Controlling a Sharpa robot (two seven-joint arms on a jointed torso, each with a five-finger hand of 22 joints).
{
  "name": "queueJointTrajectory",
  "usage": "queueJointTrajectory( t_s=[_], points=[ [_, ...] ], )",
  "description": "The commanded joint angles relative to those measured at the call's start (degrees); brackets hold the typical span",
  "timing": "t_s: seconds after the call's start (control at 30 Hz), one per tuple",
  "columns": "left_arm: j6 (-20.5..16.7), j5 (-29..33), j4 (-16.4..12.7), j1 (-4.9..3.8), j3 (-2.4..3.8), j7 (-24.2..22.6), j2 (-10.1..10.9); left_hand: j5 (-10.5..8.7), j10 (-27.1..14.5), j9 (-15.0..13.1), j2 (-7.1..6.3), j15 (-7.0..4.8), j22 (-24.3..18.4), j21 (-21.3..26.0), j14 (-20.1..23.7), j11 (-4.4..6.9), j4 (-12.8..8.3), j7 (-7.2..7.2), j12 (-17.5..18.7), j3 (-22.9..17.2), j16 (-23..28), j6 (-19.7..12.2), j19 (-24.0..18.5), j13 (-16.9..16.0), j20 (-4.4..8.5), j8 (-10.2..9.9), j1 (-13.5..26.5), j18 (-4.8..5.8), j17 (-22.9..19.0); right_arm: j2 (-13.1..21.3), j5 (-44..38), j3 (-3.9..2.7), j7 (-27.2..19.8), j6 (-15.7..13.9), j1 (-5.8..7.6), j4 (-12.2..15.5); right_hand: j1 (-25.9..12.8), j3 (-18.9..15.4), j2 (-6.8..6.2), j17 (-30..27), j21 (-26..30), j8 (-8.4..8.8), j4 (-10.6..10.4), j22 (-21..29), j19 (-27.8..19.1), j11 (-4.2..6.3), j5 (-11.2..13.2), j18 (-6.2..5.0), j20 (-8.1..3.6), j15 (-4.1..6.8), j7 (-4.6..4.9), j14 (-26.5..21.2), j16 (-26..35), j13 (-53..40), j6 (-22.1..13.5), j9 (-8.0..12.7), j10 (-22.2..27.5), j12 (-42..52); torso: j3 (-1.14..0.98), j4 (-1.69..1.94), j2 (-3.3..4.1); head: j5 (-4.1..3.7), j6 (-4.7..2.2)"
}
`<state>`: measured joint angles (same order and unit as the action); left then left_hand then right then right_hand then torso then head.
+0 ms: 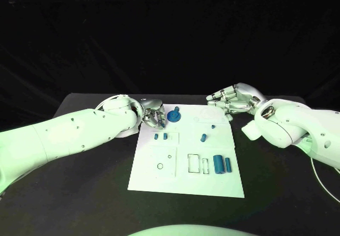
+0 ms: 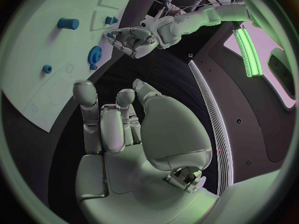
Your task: Assemble the parts on the task board
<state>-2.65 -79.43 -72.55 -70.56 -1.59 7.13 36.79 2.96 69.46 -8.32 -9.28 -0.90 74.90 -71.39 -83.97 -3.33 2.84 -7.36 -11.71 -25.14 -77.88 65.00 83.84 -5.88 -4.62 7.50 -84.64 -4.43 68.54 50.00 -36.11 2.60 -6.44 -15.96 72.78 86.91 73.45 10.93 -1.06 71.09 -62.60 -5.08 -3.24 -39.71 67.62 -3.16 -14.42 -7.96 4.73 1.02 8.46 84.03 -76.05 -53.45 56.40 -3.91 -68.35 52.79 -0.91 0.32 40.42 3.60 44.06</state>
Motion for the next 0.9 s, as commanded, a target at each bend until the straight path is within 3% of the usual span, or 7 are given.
queueJointTrajectory(
  t_s=[0.03, 0.9],
  points=[
    [1.2, -0.2, 0.1, 0.01, 0.04, 0.2, -0.2, 0.11, 0.3, 0.1, 0.01, -0.40, 7.2, -0.2, -2.0, -0.03, 0.0, -0.14, 0.3, -0.4, 0.3, 0.4, 1.7, 0.0, 0.13, -0.3, 0.7, 0.70, -0.1, -0.1, -0.2, 0.00, -0.5, 0.8, -0.05, 0.0, 0.0, 0.0, -0.02, 0.0, 0.3, 0.19, -0.4, 0.0, -0.4, -0.19, -0.4, -1.13, 0.19, 0.06, 0.13, 1.8, 0.3, 0.0, -0.3, 0.0, 0.4, -0.1, 0.02, 0.06, -0.03, 0.03, 0.06],
    [2.3, -0.3, 0.7, 0.19, 0.04, 0.3, -0.8, 0.09, 0.5, 0.2, -0.16, -0.44, 7.2, -0.1, -2.0, 0.01, -0.2, -0.10, 0.5, -0.6, 0.2, 0.5, 1.7, 0.0, 0.15, -0.4, 0.8, 0.69, 0.1, 0.0, -0.2, 0.00, -0.5, 0.8, -0.10, 0.0, 0.1, 0.1, 0.01, 0.0, 0.4, 0.19, -0.5, 0.1, -0.4, -0.19, -0.4, -1.13, 0.19, 0.05, 0.13, 1.8, 0.3, 0.1, -0.3, 0.0, 0.4, -0.1, -0.01, -0.01, 0.00, 0.06, 0.13]
  ],
)
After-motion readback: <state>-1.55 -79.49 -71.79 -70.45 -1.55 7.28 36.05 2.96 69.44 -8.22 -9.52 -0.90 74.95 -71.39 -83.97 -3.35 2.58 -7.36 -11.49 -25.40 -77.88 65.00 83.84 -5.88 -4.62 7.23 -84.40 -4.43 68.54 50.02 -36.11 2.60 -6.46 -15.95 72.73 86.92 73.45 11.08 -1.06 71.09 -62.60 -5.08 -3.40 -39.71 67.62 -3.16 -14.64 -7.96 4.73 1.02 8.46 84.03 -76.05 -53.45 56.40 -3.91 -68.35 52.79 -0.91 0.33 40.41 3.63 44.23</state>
